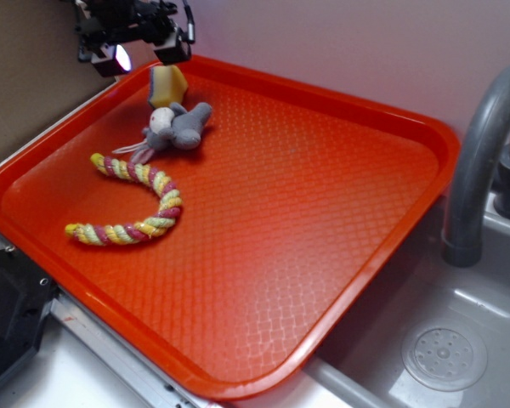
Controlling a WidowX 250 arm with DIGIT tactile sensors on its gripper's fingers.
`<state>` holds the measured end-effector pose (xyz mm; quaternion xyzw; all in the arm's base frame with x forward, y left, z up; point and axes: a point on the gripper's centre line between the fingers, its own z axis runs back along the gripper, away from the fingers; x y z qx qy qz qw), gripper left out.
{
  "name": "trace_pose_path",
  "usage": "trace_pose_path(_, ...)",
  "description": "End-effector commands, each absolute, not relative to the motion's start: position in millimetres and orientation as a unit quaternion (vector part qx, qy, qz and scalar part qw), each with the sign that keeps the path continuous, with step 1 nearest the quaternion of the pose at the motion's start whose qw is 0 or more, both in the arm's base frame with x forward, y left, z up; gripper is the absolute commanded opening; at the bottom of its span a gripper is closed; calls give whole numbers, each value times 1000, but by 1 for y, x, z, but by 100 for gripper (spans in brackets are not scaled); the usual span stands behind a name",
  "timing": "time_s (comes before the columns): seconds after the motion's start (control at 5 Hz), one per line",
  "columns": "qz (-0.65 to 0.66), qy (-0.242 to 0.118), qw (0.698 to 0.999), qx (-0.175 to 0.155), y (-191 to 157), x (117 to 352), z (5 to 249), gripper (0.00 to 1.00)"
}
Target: Grab the green sponge.
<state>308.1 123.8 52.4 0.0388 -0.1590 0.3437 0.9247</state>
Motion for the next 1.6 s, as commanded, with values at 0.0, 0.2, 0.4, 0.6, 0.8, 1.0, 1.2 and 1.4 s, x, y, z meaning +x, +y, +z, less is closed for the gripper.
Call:
trace_pose_path(0.0,280,-162,946,0,106,325,51,100)
trace_pose_path(0.2,278,-159,947,5,107,325,47,100)
trace_pose_path(0.4,277,-162,947,15,108,323,44,0)
trace_pose_path(0.6,267,-169,948,24,108,321,49,0)
trace_pose_path(0.8,236,-184,954,32,106,315,73,0)
trace_pose_path(1.0,223,-186,954,78,96,302,122,0)
trace_pose_path(1.2,175,-105,978,42,71,280,173,0)
trace_pose_path(1.4,109,-64,992,-15,39,251,212,0)
